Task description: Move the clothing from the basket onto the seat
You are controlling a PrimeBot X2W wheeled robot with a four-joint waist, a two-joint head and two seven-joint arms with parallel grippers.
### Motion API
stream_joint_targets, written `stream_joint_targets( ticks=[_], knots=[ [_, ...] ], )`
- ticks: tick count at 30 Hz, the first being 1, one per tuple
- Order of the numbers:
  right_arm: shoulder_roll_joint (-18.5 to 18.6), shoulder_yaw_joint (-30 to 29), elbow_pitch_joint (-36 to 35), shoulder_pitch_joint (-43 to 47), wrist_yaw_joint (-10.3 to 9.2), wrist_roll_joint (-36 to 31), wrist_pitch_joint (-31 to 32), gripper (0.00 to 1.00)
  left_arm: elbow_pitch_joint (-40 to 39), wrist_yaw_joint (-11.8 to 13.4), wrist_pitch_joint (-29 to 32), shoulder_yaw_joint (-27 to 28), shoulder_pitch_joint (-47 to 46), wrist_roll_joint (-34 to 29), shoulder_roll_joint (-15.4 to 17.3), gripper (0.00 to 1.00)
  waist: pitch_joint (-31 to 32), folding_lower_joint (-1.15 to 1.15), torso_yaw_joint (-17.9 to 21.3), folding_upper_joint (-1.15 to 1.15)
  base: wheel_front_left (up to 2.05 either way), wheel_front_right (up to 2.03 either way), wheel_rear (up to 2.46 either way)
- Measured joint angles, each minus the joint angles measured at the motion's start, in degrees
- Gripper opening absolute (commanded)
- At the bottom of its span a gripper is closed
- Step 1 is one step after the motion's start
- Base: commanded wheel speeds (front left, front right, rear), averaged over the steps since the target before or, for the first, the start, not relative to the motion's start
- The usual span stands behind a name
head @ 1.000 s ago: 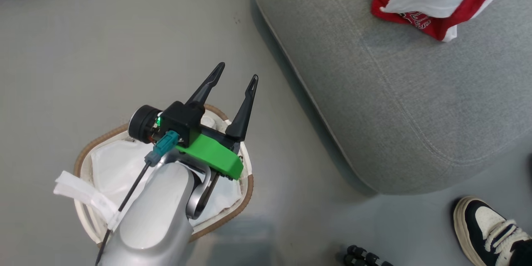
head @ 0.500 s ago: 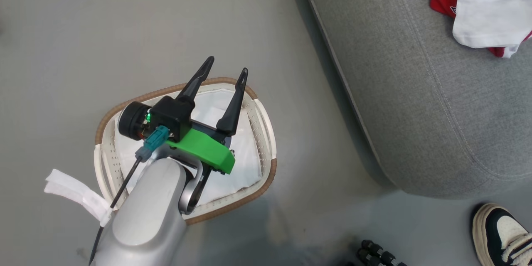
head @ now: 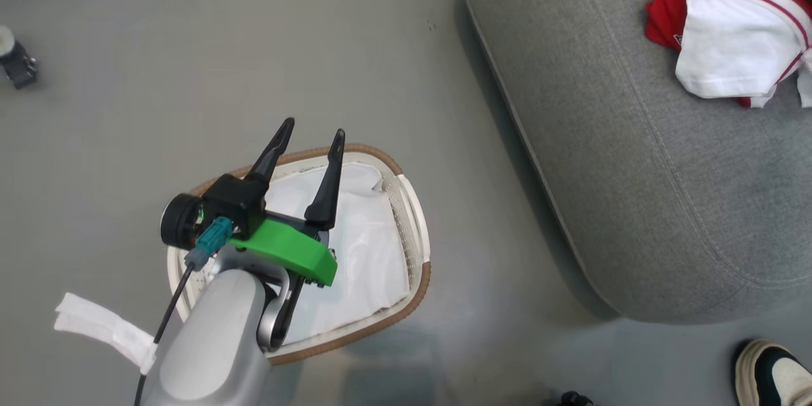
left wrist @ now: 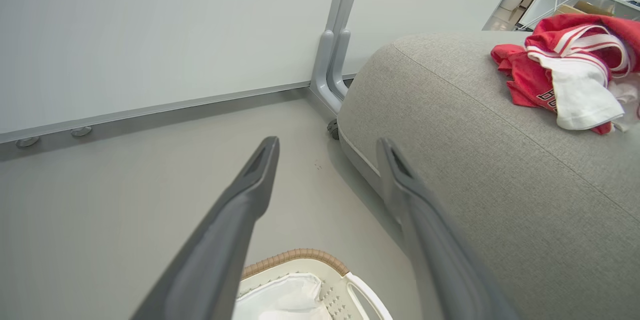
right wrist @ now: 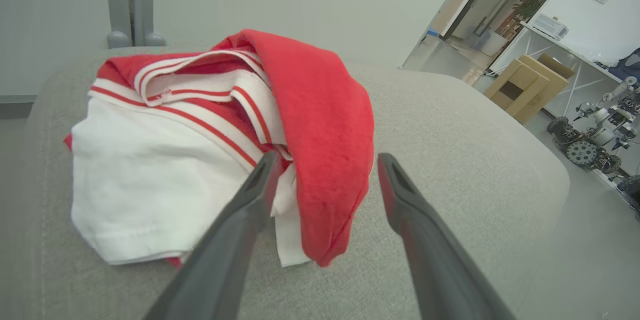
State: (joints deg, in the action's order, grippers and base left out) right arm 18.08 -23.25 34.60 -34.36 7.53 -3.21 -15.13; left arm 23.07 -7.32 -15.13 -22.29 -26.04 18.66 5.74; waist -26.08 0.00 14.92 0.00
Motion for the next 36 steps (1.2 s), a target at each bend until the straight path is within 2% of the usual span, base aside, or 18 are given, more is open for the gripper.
stream_joint_targets(
  ticks=[8,14,17,27,36],
  knots=[
    [-3.2,0.1,-2.2,9.2,0.00,1.2,0.0,1.00,-1.4,0.0,0.0,5.0,4.4,-1.5,-1.3,1.00,3.9,0.00,-1.8,0.00,0.00,0.00,0.00],
    [-6.1,6.6,-4.3,10.4,0.00,2.7,0.0,1.00,-3.1,0.0,0.0,10.0,7.8,-4.2,-2.0,1.00,6.2,0.00,-4.3,0.00,0.00,0.00,0.00],
    [-7.6,10.8,-4.3,9.9,0.00,3.7,0.0,1.00,-4.5,0.8,0.0,13.4,9.1,-5.4,-2.5,1.00,7.1,0.00,-6.0,0.00,0.00,0.00,0.00],
    [-11.2,20.8,-5.2,7.0,0.00,5.3,0.0,1.00,-4.6,2.2,0.0,18.8,12.7,-7.4,-2.8,1.00,10.2,0.00,-11.8,0.00,0.00,0.00,0.00],
    [-13.7,23.3,-8.8,11.6,0.00,6.9,0.0,1.00,-4.0,2.3,0.0,20.7,16.3,-7.0,-2.9,1.00,14.6,0.00,-15.3,0.00,0.00,0.00,0.00]
  ],
)
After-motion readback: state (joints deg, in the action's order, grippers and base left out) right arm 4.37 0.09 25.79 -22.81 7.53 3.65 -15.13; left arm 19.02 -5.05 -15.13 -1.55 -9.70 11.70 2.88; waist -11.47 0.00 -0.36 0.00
